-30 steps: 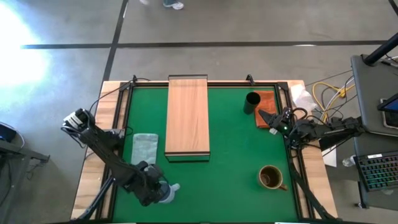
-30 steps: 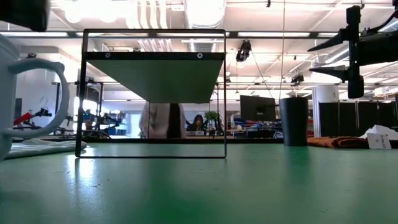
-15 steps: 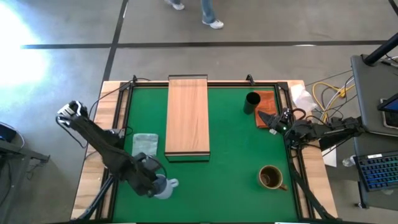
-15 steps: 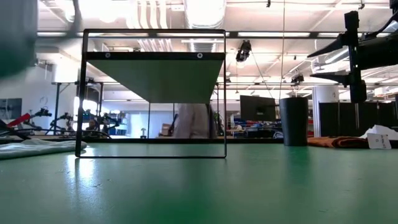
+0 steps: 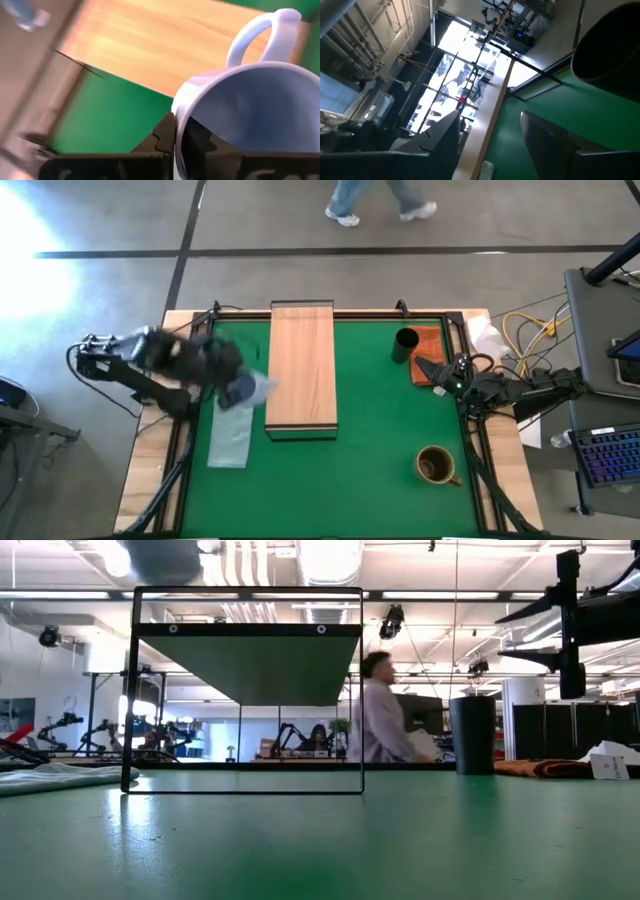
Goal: Stack small to large cups/mugs on shelf
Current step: Put the blue mug on the shelf
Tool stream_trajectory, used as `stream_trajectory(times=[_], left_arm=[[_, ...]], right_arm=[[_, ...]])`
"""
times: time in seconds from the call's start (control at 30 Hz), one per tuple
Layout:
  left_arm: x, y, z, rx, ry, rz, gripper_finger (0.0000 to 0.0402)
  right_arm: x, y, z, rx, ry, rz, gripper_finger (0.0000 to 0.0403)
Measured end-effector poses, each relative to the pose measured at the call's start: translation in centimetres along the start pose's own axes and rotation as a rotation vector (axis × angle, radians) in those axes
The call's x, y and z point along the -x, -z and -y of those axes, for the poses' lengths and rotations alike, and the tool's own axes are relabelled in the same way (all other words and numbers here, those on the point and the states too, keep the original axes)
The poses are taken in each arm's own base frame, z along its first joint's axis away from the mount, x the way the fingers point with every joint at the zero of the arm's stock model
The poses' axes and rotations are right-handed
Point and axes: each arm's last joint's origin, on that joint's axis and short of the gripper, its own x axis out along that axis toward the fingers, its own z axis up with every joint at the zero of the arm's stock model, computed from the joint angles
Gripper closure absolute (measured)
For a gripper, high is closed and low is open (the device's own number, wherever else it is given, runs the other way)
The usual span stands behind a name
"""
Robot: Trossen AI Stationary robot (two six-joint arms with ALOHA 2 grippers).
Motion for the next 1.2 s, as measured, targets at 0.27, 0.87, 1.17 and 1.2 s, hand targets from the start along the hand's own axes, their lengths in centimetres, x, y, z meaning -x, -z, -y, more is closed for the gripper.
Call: stream_trajectory(times=[0.27,0.87,1.17,1.2], left_arm=[[-6.1,-5.4,-8.3,-0.105,0.024,0.029,0.0401],[-18.5,-14.8,-13.7,-0.346,0.058,-0.099,0.0401],[-19.4,-14.4,-15.1,-0.303,0.112,-0.158,0.0401],[-19.4,-14.3,-15.1,-0.301,0.116,-0.164,0.0401]], right_arm=[[0.0,-0.6,-0.7,-0.006,-0.033,0.071,0.0199],[0.0,-0.6,-0.7,-0.017,-0.037,0.069,0.0199],[0.0,-0.5,-0.7,-0.015,-0.036,0.068,0.0199],[0.0,-0.5,-0.7,-0.015,-0.036,0.068,0.0199]])
